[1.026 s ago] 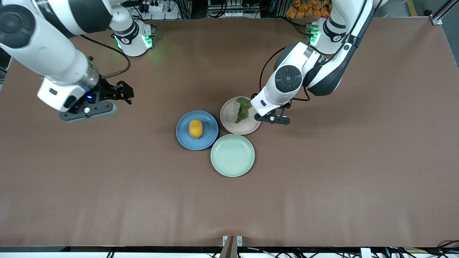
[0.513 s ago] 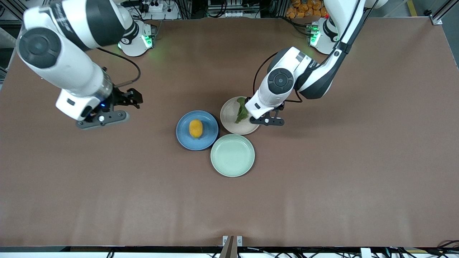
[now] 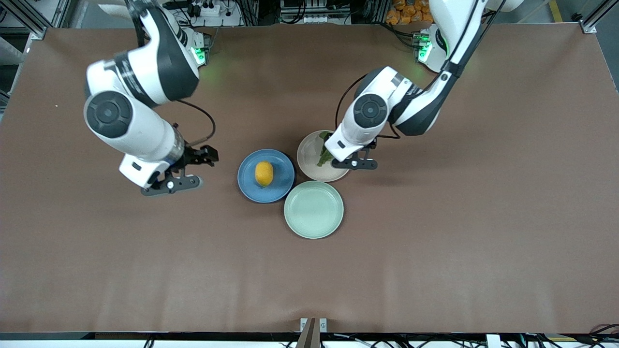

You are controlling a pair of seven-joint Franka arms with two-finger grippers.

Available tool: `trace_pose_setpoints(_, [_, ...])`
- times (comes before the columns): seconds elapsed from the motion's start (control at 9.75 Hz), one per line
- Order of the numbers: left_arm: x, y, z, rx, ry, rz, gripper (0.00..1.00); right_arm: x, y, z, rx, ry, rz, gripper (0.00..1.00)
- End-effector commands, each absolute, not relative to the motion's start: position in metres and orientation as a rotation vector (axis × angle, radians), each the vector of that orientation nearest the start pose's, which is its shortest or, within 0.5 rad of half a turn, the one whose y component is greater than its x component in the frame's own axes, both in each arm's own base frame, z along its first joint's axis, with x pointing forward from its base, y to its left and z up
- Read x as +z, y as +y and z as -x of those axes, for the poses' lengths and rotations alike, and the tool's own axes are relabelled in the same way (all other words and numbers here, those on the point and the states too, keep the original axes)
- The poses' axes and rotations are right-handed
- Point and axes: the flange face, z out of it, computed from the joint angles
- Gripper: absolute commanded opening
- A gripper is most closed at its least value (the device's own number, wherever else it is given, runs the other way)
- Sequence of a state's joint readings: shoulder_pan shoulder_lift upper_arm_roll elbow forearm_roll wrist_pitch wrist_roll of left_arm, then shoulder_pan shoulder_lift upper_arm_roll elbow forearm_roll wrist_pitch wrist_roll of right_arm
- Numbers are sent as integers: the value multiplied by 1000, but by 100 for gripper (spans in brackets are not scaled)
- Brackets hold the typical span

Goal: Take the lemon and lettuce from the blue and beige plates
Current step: 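Lower the left gripper over the lettuce while the right gripper reaches the lemon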

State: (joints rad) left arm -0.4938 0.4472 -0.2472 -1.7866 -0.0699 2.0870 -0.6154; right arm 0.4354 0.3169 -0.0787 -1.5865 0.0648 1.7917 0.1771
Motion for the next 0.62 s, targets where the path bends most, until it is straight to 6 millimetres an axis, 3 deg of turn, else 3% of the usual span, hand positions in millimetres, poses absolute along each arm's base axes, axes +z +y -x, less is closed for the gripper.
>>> trace_pose_setpoints(0.0, [283, -437, -469, 238, 210, 3090, 100, 411, 260, -590, 179, -195, 3121, 100])
trace_pose_setpoints(0.21, [268, -450, -468, 249, 242, 3080, 100, 382, 280, -586, 191, -175, 3134, 100])
trace_pose_setpoints(0.51, [240, -473, -455, 292, 258, 3073, 100, 334, 314, -559, 103, -103, 3132, 100])
